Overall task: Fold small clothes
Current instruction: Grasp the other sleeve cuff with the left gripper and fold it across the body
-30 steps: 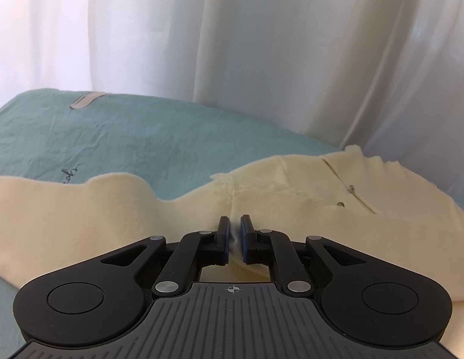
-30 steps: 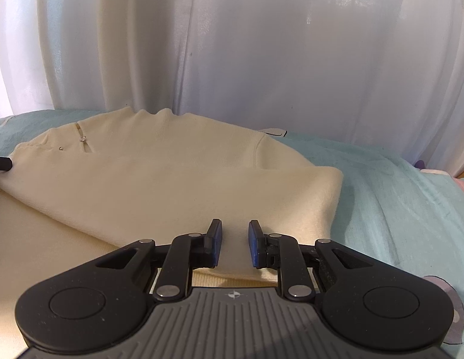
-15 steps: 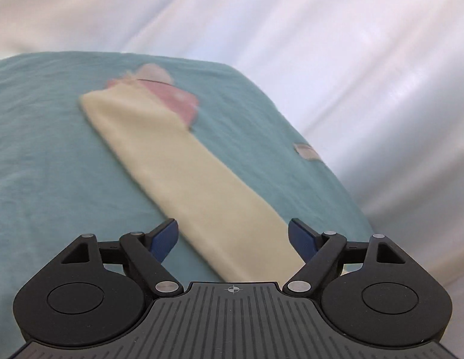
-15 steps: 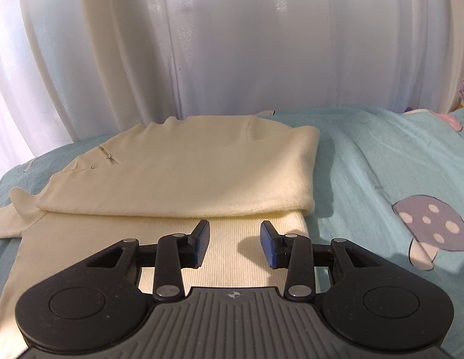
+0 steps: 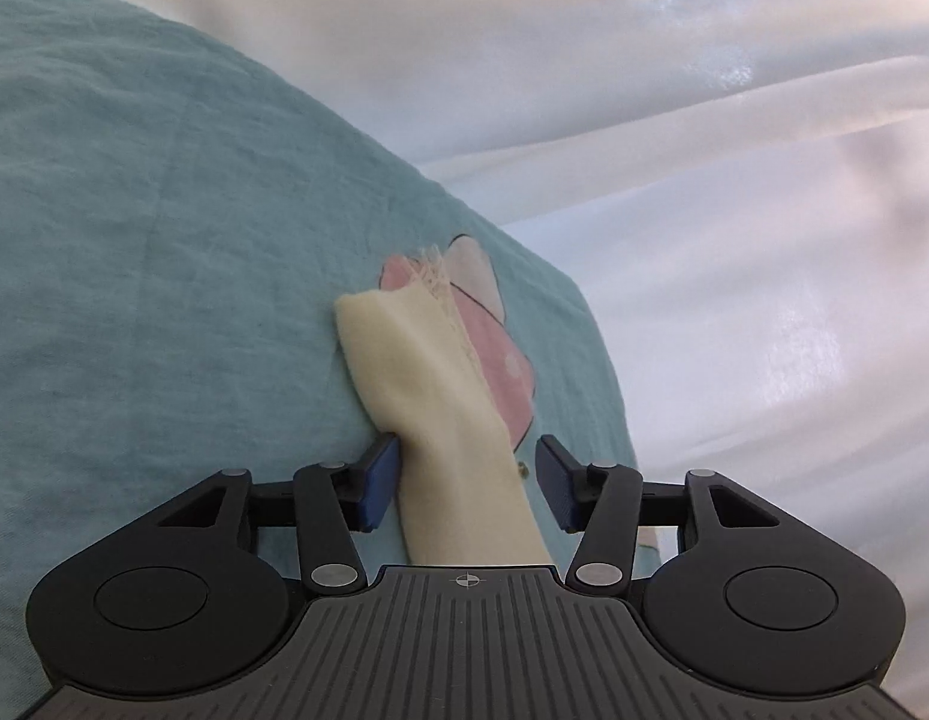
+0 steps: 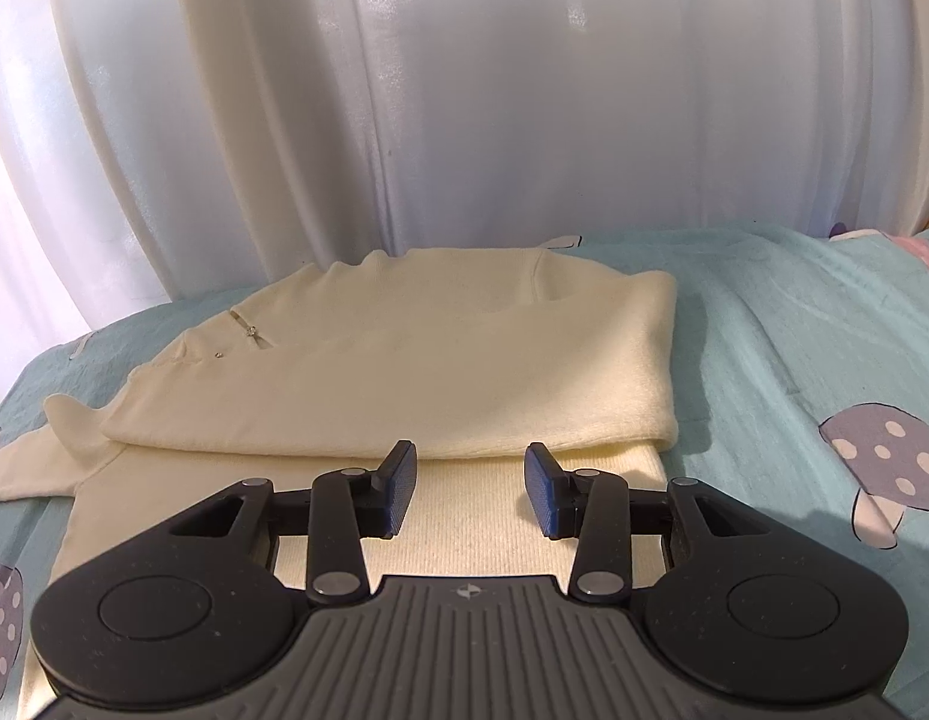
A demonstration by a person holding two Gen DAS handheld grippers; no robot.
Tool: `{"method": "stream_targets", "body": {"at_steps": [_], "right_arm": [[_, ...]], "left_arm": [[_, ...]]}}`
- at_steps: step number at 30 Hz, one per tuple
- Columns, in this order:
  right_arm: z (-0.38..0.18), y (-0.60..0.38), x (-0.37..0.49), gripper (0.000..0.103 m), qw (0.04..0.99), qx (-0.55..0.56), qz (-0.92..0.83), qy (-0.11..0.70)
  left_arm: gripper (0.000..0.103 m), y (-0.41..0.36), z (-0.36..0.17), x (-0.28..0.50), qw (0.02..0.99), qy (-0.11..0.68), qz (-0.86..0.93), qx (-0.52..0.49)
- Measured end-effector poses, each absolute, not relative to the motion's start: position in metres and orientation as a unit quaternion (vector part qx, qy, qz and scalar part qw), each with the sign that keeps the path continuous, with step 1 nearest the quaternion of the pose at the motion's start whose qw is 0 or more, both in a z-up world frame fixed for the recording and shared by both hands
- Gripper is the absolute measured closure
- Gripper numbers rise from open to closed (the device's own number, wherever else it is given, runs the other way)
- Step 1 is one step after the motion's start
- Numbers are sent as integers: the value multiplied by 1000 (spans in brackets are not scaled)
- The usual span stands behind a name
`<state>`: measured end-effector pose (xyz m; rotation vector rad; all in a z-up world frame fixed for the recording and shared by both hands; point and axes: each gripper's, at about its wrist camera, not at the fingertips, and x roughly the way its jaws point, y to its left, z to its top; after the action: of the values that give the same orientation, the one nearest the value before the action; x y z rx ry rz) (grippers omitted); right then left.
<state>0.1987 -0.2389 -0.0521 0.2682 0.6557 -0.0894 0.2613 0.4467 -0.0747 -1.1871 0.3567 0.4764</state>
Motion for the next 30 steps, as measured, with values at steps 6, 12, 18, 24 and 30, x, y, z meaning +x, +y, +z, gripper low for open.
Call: {"method": "stream_targets", "body": {"at_steps": [6,12,18,24,30], "right_arm": [[-51,-242,198,63,936,137,-55,320],[-50,-246,196,63,936,143,-59,316],[-48,-251,192,63,937,150,-63,308],[-46,-249,190,63,939,160,-59,299],[-46,-240,200,63,935,173,-27,308]], "left_arm": [[87,459,-91,257,753,151,219,-602],[92,455,-86,260,768,157,229,-577],[94,419,-49,268,840,149,208,-479],[95,303,12,276,932,137,75,-328],[78,147,10,271,950,190,-79,-234]]}}
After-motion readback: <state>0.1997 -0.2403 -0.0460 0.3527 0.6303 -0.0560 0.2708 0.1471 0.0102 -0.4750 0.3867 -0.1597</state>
